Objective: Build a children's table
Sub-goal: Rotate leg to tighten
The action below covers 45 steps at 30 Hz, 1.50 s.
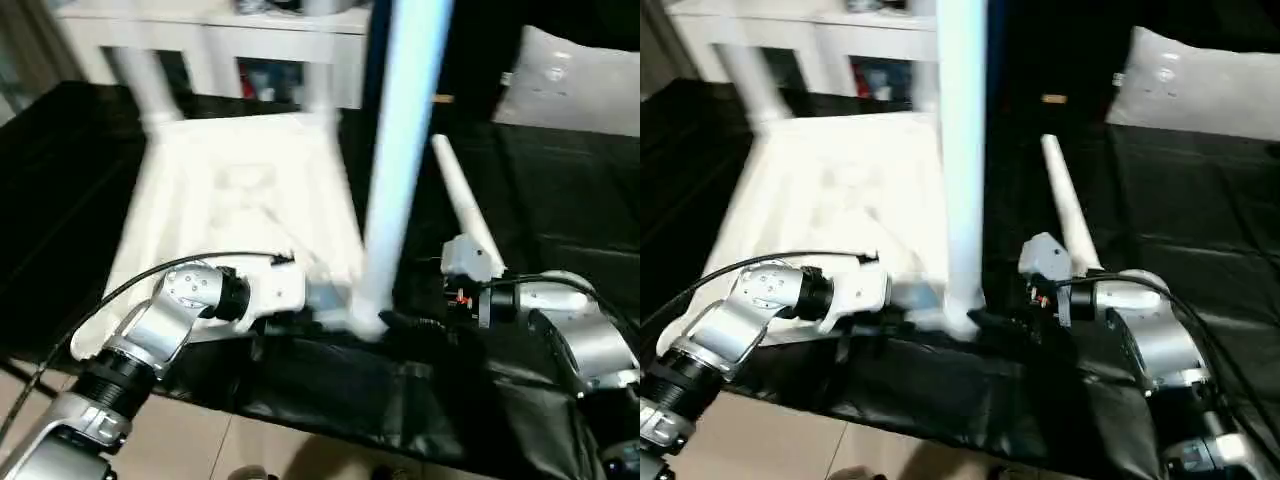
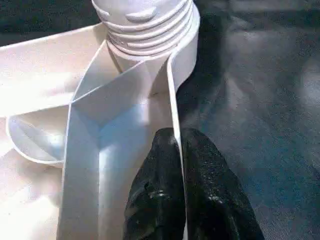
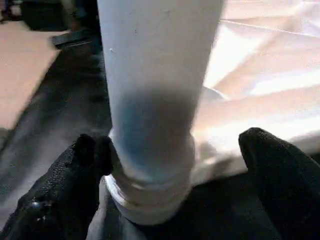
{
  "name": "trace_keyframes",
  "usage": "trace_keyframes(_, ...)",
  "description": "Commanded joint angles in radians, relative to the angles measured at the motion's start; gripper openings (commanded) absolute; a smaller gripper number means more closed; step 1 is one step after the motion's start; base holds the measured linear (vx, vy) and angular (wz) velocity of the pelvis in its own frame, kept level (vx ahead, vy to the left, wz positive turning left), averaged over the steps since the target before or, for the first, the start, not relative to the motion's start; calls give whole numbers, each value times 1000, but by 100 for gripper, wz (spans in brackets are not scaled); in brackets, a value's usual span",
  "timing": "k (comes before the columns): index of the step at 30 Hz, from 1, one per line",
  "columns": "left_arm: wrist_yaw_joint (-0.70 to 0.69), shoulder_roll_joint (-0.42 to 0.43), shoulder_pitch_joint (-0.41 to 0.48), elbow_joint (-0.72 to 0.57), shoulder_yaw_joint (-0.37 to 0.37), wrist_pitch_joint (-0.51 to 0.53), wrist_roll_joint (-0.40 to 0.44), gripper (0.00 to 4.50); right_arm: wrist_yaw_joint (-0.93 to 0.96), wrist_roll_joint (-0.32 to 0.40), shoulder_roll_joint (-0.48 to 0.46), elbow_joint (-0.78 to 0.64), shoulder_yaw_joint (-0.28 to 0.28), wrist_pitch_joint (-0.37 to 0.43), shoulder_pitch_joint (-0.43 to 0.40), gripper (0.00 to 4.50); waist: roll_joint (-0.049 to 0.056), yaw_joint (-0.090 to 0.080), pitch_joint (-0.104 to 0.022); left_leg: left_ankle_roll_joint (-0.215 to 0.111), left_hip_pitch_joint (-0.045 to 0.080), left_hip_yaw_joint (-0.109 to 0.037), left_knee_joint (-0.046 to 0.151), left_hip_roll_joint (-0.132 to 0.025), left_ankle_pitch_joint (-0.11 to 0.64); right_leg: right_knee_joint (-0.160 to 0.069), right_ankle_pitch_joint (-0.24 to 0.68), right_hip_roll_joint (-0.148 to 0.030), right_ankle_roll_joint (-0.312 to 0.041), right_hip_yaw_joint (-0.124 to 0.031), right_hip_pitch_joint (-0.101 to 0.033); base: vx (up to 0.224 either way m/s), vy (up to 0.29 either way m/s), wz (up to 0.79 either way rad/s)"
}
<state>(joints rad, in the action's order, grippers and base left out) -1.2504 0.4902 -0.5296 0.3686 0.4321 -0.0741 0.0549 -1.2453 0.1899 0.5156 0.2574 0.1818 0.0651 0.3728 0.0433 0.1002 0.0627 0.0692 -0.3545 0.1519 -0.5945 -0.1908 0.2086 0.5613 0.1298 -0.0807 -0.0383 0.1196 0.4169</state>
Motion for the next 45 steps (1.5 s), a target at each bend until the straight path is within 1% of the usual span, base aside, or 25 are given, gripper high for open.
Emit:
trace_keyframes(1, -59, 3, -26, 16, 48, -59, 24, 0, -44, 6, -1, 5, 26, 1, 8, 445, -14, -7, -65, -119, -4, 5, 67, -38, 119, -49, 296, -67, -176, -55, -67, 0, 0, 0)
trace_keyframes(2, -62, 2, -30, 21, 49, -64, 26, 0, -50, 7, -3, 6, 31, 3, 9, 445, -14, -6, -65, -112, -3, 4, 68, -39, 129, -52, 326, -68, -163, -55, -68, 0, 0, 0)
trace_keyframes(3, -63, 0, -34, 28, 49, -68, 28, 0, -56, 8, -5, 7, 36, 6, 10, 429, -15, -6, -65, -105, -4, 4, 68, -39, 130, -52, 337, -69, -157, -56, -68, 0, 0, 0)
trace_keyframes(5, -68, -5, -42, 40, 48, -76, 30, 0, -62, 10, -11, 13, 45, 12, 13, 411, -15, -6, -65, -100, -3, 4, 69, -39, 128, -53, 341, -69, -155, -56, -67, 0, 0, 0)
trace_keyframes(7, -67, -8, -46, 46, 49, -79, 30, 0, -68, 14, -11, 17, 48, 23, 14, 408, -16, -6, -66, -98, -5, 4, 69, -39, 120, -52, 335, -69, -156, -56, -68, 0, 0, 0)
trace_keyframes(15, -75, -10, -50, 74, 47, -108, 22, 0, -92, 33, -8, 18, 46, 49, 16, 323, -13, -5, -66, -100, -4, 4, 67, -40, 114, -51, 319, -68, -163, -56, -68, 0, 0, 0)
trace_keyframes(17, -76, -10, -49, 80, 46, -115, 21, 0, -95, 39, -10, 18, 44, 56, 13, 318, -14, -5, -66, -99, -5, 5, 67, -39, 115, -51, 317, -68, -163, -56, -68, 0, 0, 0)
trace_keyframes(18, -76, -9, -49, 82, 45, -117, 22, 0, -95, 41, -11, 18, 44, 57, 13, 294, -13, -4, -67, -100, -5, 4, 67, -40, 111, -50, 311, -68, -165, -56, -68, 0, 0, 0)
trace_keyframes(23, -76, -9, -40, 80, 37, -111, 15, 0, -94, 51, -20, -6, 50, 69, -13, 274, -13, -4, -65, -97, -4, 5, 68, -40, 121, -53, 331, -68, -159, -55, -68, 0, 0, 0)
trace_keyframes(26, -34, -23, -10, 37, 14, -39, -4, 0, -55, 76, -46, -55, 42, 112, -53, 270, -13, -3, -66, -95, -5, 5, 68, -42, 115, -50, 317, -69, -163, -56, -69, 0, 0, 0)
trace_keyframes(27, -34, -23, -10, 37, 14, -39, -4, 0, -55, 76, -46, -55, 42, 112, -53, 270, -13, -2, -66, -94, -4, 4, 69, -43, 113, -50, 313, -69, -165, -57, -68, 0, 0, 0)
trace_keyframes(28, 0, -36, 10, 1, 3, 14, -11, 0, -17, 96, -68, -89, 34, 149, -80, 269, -12, -4, -64, -94, -5, 4, 70, -42, 118, -51, 320, -67, -165, -56, -68, 0, 0, 0)
trace_keyframes(30, 54, -62, 32, -39, -15, 89, -20, 0, 49, 108, -102, -114, 25, 205, -103, 268, -10, -6, -60, -82, -2, 3, 74, -41, 143, -58, 366, -69, -153, -56, -67, 0, 0, 0)
trace_keyframes(31, 84, -78, 43, -59, -25, 126, -25, 0, 89, 109, -120, -122, 21, 234, -113, 268, -11, -11, -54, -71, 0, 4, 77, -40, 171, -66, 421, -69, -137, -55, -67, 0, 0, 0)
trace_keyframes(34, 155, -121, 68, -112, -40, 206, -28, 0, 194, 88, -178, -119, 10, 247, -128, 265, -13, -24, -46, -47, 7, 3, 78, -29, 232, -91, 582, -69, -77, -46, -61, 0, 0, 0)
trace_keyframes(36, 207, -152, 78, -140, -43, 254, -15, 0, 286, 53, -223, -103, -2, 257, -126, 265, -17, -45, -40, -25, 10, -4, 77, -18, 289, -112, 704, -65, -7, -28, -59, 0, 0, 0)
trace_keyframes(37, 272, -198, 84, -165, -50, 321, -3, 0, 393, 30, -281, -82, -23, 275, -116, 265, -18, -54, -38, -24, 12, -4, 73, -13, 303, -120, 730, -63, 10, -21, -56, 0, 0, 0)
trace_keyframes(38, 284, -208, 83, -167, -52, 332, -1, 0, 412, 30, -292, -78, -28, 280, -113, 265, -14, -72, -33, -16, 16, -8, 69, -11, 343, -134, 770, -62, 34, -4, -53, 0, 0, 0)
trace_keyframes(39, 368, -276, 83, -188, -64, 410, 12, 0, 532, 32, -367, -55, -64, 313, -96, 265, -15, -90, -34, -14, 12, -14, 66, -9, 367, -144, 783, -61, 66, 17, -63, 0, 0, 0)
trace_keyframes(40, 404, -305, 84, -194, -68, 437, 18, 0, 578, 30, -395, -46, -76, 318, -89, 265, -8, -99, -34, -12, 14, -18, 67, -13, 385, -153, 777, -58, 76, 29, -67, 0, 0, 0)
trace_keyframes(41, 464, -350, 82, -193, -76, 465, 32, 0, 645, 23, -433, -27, -92, 319, -77, 265, -2, -124, -36, -14, 11, -30, 72, -25, 427, -158, 723, -60, 85, 56, -85, -30, 52, -10)
trace_keyframes(42, 522, -388, 78, -186, -83, 481, 46, 0, 707, 14, -463, -8, -105, 322, -64, 264, 22, -136, -31, -20, -3, -54, 110, -73, 550, -109, 604, -61, 68, 56, -117, -30, 52, -10)
trace_keyframes(43, 558, -411, 75, -180, -87, 489, 55, 0, 746, 7, -480, 6, -113, 324, -55, 264, 28, -131, -31, -18, -18, -72, 142, -110, 633, -33, 479, -63, 41, 26, -138, 0, 0, 0)
trace_keyframes(44, 623, -445, 67, -167, -96, 490, 72, 0, 799, -6, -502, 27, -123, 317, -43, 263, 13, -132, -22, -5, -4, -79, 178, -134, 741, 36, 259, -65, -18, -33, -115, 0, 0, 0)
trace_keyframes(45, 668, -467, 61, -157, -103, 489, 84, 0, 835, -16, -517, 43, -130, 310, -34, 263, -24, -134, -27, 11, 41, -39, 110, -40, 685, -73, 525, -70, -10, -34, -66, 0, 0, 0)
